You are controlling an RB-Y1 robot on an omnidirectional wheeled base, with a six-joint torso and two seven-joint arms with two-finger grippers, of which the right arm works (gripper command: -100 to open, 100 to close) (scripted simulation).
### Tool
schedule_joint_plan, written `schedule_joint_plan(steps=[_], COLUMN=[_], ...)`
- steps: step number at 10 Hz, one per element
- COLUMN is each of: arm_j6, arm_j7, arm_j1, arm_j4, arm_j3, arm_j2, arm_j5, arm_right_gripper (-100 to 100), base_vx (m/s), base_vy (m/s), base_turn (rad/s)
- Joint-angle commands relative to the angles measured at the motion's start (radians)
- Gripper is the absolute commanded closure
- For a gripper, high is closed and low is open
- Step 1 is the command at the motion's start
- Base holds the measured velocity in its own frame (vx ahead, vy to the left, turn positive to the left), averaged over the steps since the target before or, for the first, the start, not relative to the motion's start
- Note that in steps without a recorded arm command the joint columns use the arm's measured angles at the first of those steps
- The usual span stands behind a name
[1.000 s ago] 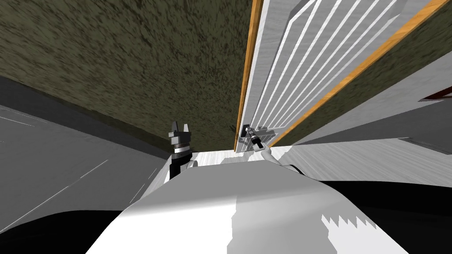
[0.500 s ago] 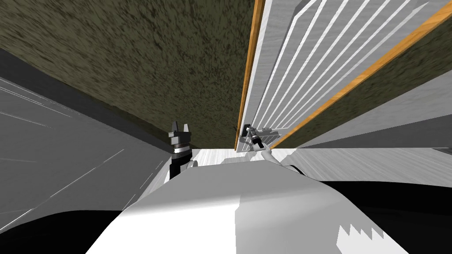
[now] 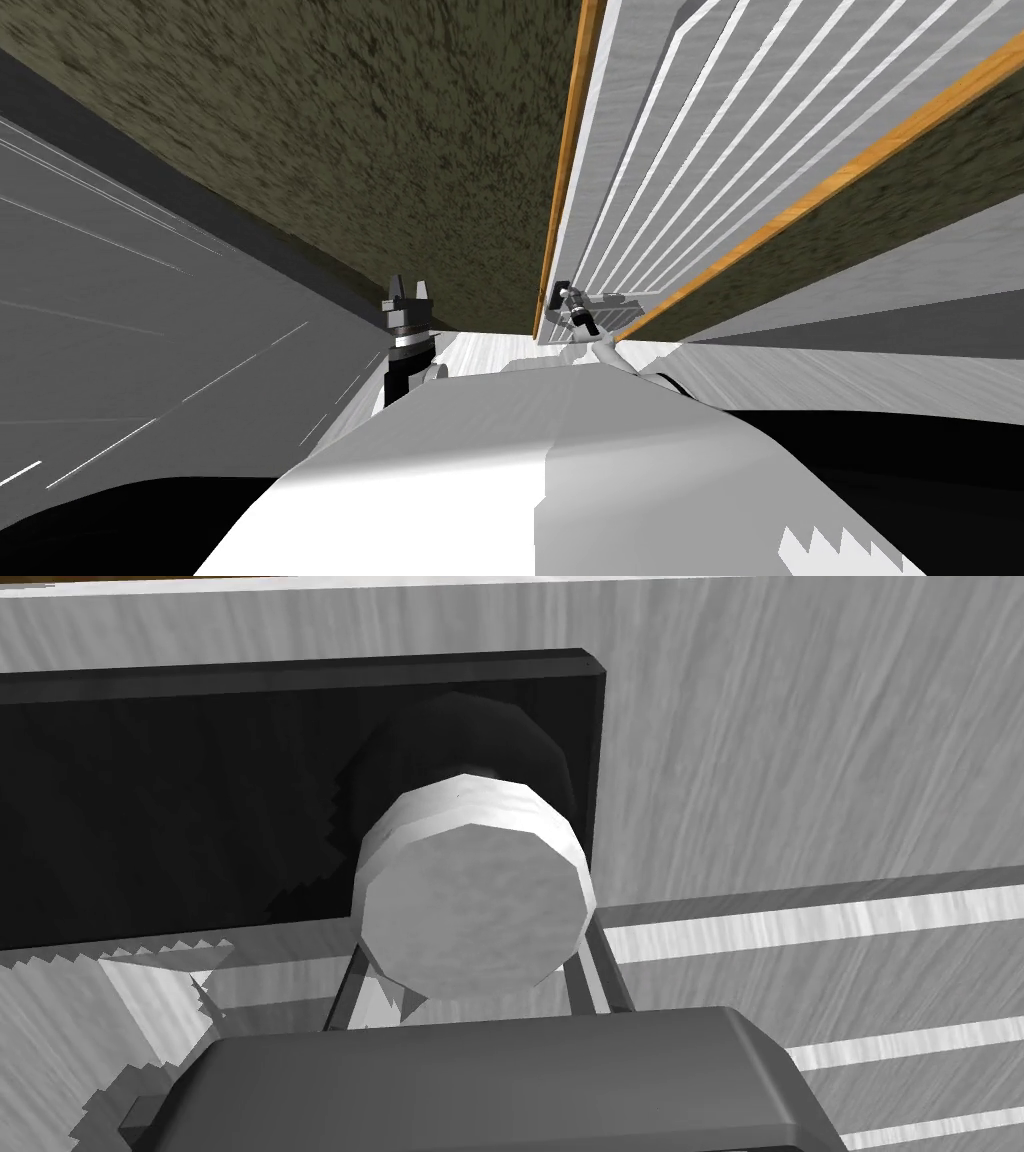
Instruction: Pull the door open
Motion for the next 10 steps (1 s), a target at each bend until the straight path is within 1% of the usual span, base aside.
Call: schedule_joint_plan(steps=[1,3,4,5,6,7,10], arm_j6=[-0.002,0.005,0.005,0.009,0.012,0.012,0.023], arm_j7=[-0.041,-0.097,-0.105,-0.137,-0.161,-0.169,-0.259], arm_j1=[-0.006,-0.007,-0.007,-0.007,-0.007,-0.007,-0.008], arm_j4=[-0.016,-0.015,-0.015,-0.015,-0.014,-0.014,-0.013], arm_j3=[0.0,0.002,0.002,0.003,0.004,0.004,0.006], arm_j2=[0.002,0.0,0.0,0.0,-0.001,-0.001,-0.003], arm_j5=[-0.045,-0.106,-0.115,-0.15,-0.181,-0.184,-0.281], arm_right_gripper=[100,100,100,100,100,100,100], base_vx=[-0.051,-0.069,-0.061,-0.075,-0.093,-0.059,-0.07], base_vy=[-0.035,-0.054,-0.039,-0.028,-0.043,-0.038,-0.038], base_turn=[0.091,0.166,0.077,0.087,0.177,0.071,0.138])
